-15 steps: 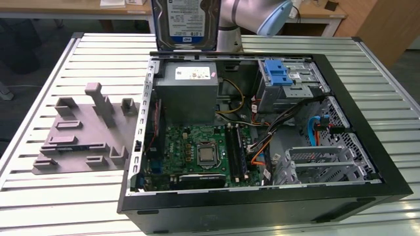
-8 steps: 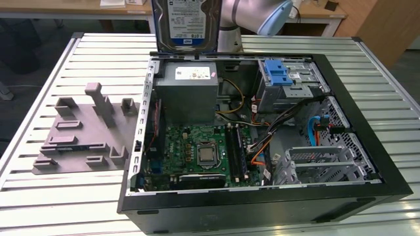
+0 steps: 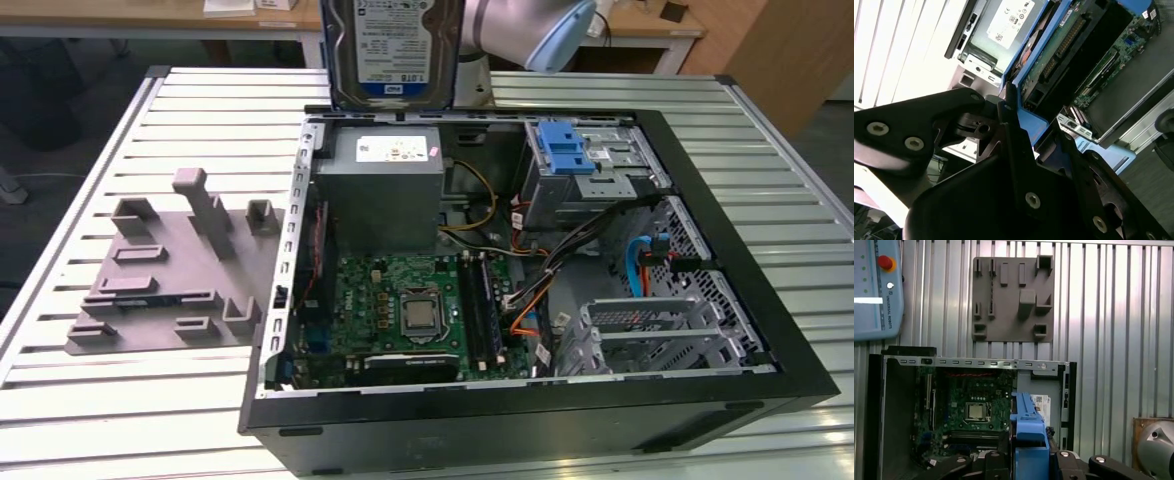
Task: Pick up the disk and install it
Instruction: 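Pick up the disk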
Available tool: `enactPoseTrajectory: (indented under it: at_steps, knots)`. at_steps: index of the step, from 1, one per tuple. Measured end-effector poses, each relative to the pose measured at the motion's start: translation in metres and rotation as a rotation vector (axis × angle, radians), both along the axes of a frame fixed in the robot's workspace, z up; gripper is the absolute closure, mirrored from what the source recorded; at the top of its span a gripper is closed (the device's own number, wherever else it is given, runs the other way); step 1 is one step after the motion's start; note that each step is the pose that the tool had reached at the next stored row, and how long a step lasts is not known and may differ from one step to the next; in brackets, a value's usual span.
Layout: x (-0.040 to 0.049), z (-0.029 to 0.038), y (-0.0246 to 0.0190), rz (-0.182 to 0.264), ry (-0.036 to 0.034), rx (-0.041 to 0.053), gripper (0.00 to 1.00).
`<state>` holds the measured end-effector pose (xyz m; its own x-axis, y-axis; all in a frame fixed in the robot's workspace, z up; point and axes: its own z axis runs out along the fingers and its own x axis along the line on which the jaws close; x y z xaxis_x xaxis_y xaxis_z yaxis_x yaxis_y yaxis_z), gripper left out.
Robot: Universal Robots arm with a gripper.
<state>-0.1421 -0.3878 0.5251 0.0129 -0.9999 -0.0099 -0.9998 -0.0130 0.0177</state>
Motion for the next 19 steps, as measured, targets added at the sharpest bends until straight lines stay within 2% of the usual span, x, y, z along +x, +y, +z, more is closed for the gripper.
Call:
enactPoseTrajectory:
  at_steps: [3,5,7,8,10,15,19]
  knots:
    - [0.0025,-0.0007,-0.0018,0.000,0.0001,0.0052,0.64]
    - [0.0028,-0.0021,-0.0049,0.000,0.0001,0.0132,0.64]
    - [0.0029,-0.0038,-0.0087,0.000,-0.0002,0.0156,0.64]
    - [0.0029,-0.0079,-0.0186,0.000,-0.0011,0.0158,0.64]
    - [0.0051,-0.0088,-0.0203,0.000,-0.0013,0.0160,0.64]
    - [0.0142,-0.0102,-0.0212,0.000,-0.0011,0.0157,0.64]
    - [0.0156,-0.0111,-0.0223,0.000,-0.0023,0.0155,0.64]
